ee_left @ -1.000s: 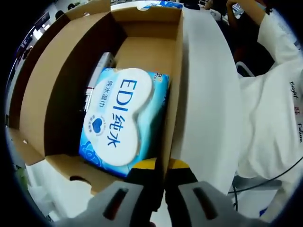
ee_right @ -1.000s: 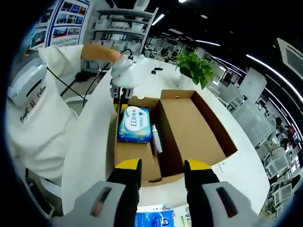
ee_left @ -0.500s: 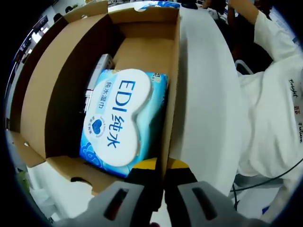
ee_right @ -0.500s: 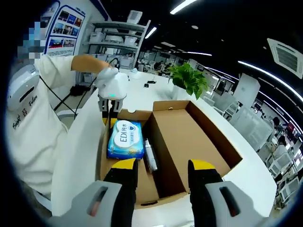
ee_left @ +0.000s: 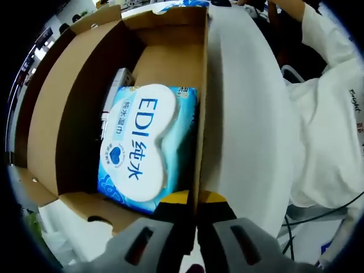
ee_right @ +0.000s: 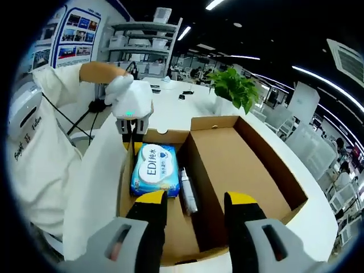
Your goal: Operate the shoe box by opening the lid, removing the specified soft item, and placing it in the target area until the item is outside and the box remains undamaged.
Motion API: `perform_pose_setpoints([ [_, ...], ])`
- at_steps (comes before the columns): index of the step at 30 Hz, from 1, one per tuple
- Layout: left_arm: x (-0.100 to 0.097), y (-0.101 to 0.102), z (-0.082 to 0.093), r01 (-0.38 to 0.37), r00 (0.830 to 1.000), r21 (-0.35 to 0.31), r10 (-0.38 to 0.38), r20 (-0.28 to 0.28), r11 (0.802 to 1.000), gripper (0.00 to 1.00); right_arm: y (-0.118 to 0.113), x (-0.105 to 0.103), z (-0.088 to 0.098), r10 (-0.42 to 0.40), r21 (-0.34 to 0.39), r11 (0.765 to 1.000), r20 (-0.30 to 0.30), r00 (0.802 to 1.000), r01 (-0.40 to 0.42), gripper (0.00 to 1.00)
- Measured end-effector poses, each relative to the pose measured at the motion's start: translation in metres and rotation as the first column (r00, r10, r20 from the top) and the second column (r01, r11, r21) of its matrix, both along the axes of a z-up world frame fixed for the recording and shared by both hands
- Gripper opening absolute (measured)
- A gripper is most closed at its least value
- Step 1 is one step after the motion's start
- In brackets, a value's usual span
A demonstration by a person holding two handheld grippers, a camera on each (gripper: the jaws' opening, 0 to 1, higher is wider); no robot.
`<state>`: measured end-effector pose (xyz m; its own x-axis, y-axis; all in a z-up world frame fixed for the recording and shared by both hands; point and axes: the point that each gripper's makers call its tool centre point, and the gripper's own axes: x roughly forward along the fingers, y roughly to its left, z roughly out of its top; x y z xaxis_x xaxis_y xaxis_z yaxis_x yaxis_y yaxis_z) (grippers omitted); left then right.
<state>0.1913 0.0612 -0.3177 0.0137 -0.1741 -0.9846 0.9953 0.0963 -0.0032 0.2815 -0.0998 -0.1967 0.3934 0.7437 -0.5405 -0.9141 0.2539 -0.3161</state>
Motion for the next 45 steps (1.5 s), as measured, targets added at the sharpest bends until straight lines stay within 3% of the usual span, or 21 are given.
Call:
perform_pose_setpoints([
  [5,-0.004,0.001,0.0,-0.012,1.0,0.005,0.012,-0.012,1.0,0.02,0.01,-0.001,-0.002,0.023,-0.001,1.0,0.015,1.0,-0.023,0.44],
  [8,-0.005,0.001,0.0,-0.009,1.0,0.004,0.009,-0.007,1.0,0.02,0.015,-0.001,-0.008,0.035,-0.007,0.999,-0.018,0.999,-0.035,0.5],
  [15,-0.005,0.0,-0.001,0.0,1.0,0.007,0.0,0.005,1.0,0.02,0.042,-0.006,-0.032,0.07,-0.024,0.997,-0.126,0.99,-0.073,0.42],
  [18,0.002,0.001,0.0,0.003,1.0,0.01,-0.003,0.004,1.0,0.02,0.059,-0.009,-0.043,0.088,-0.052,0.994,-0.128,0.988,-0.095,0.48],
  [24,0.014,0.002,0.001,0.02,1.0,0.006,-0.02,0.014,1.0,0.02,0.084,-0.017,-0.052,0.132,-0.049,0.989,-0.151,0.98,-0.141,0.47],
  [26,0.016,0.002,0.002,0.016,1.0,0.007,-0.017,0.01,1.0,0.02,0.087,-0.021,-0.056,0.14,-0.061,0.986,-0.172,0.975,-0.152,0.42],
  [39,0.015,0.003,0.002,0.033,0.999,0.011,-0.033,0.019,0.999,0.02,0.104,-0.023,-0.078,0.145,-0.09,0.982,-0.228,0.963,-0.169,0.54],
  [45,0.012,0.003,0.004,0.056,0.998,-0.051,-0.054,0.03,0.997,0.02,0.108,-0.021,-0.078,0.17,-0.111,0.972,-0.264,0.95,-0.205,0.57],
])
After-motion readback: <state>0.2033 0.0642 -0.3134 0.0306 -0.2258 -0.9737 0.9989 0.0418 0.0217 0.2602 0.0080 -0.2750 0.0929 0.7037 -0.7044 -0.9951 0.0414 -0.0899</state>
